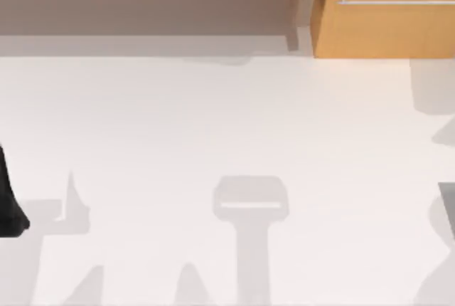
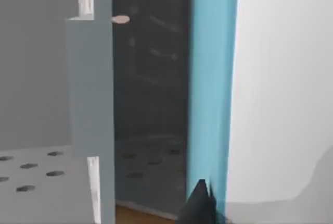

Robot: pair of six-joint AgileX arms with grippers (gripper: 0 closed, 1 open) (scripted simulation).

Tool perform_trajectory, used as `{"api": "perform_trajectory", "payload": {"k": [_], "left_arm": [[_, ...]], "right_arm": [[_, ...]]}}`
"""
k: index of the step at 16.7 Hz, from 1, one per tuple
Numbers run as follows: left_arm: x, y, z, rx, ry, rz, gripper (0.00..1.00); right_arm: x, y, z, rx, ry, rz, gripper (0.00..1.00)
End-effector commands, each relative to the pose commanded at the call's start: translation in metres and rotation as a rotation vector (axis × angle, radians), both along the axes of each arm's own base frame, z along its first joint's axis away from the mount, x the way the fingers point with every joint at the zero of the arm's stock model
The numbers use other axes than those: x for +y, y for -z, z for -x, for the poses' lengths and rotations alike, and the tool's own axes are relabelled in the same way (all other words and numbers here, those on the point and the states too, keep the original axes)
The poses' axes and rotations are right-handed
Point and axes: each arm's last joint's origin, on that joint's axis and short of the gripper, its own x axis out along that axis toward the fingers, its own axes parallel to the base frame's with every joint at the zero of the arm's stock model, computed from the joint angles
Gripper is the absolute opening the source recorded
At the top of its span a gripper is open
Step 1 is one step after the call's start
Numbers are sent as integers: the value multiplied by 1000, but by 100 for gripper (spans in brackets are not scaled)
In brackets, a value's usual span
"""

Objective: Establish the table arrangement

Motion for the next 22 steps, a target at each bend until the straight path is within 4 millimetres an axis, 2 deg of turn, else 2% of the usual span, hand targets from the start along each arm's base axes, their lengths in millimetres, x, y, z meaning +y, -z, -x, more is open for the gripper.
{"api": "perform_trajectory", "payload": {"k": [3, 9, 16, 20, 22], "left_arm": [[0, 0, 0, 0, 0, 0, 100], [0, 0, 0, 0, 0, 0, 100], [0, 0, 0, 0, 0, 0, 100], [0, 0, 0, 0, 0, 0, 100], [0, 0, 0, 0, 0, 0, 100]], "right_arm": [[-9, 8, -8, -6, 9, -40, 0], [-7, 8, -9, -4, 6, -42, 0], [-9, 11, -36, -9, 9, -39, 0], [-9, 13, -38, -6, 9, -40, 0], [-9, 13, -38, -6, 9, -40, 15]]}}
